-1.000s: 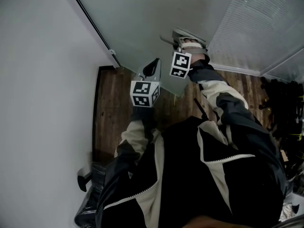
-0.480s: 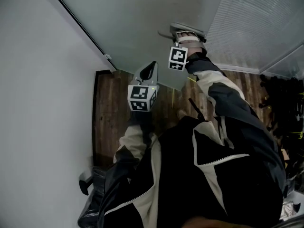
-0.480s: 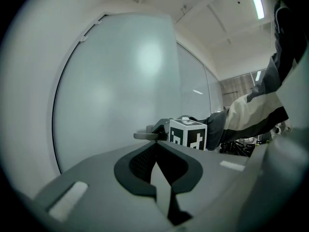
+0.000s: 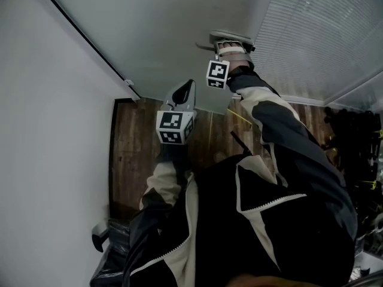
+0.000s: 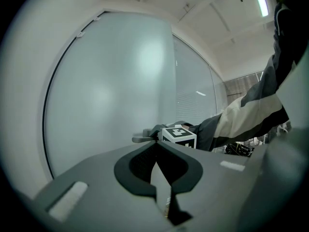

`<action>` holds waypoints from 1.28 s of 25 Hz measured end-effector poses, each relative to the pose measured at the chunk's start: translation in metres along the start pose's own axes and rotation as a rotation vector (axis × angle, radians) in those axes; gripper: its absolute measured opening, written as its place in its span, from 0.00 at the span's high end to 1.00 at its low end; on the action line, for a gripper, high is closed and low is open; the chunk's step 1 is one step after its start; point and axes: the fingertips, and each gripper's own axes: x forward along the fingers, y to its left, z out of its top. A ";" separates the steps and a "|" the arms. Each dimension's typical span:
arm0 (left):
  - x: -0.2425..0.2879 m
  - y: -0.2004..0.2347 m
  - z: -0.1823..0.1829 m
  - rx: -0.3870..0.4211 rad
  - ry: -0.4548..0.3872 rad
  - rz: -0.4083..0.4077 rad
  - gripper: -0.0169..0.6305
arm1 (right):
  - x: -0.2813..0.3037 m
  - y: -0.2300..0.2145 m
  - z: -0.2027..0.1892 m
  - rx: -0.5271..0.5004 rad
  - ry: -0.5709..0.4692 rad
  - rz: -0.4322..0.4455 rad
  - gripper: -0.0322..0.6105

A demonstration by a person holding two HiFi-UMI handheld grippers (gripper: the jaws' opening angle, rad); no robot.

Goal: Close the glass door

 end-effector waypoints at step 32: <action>0.071 0.027 0.002 0.003 0.066 0.174 0.96 | 0.162 -0.062 -0.041 -0.027 -0.054 -0.032 0.84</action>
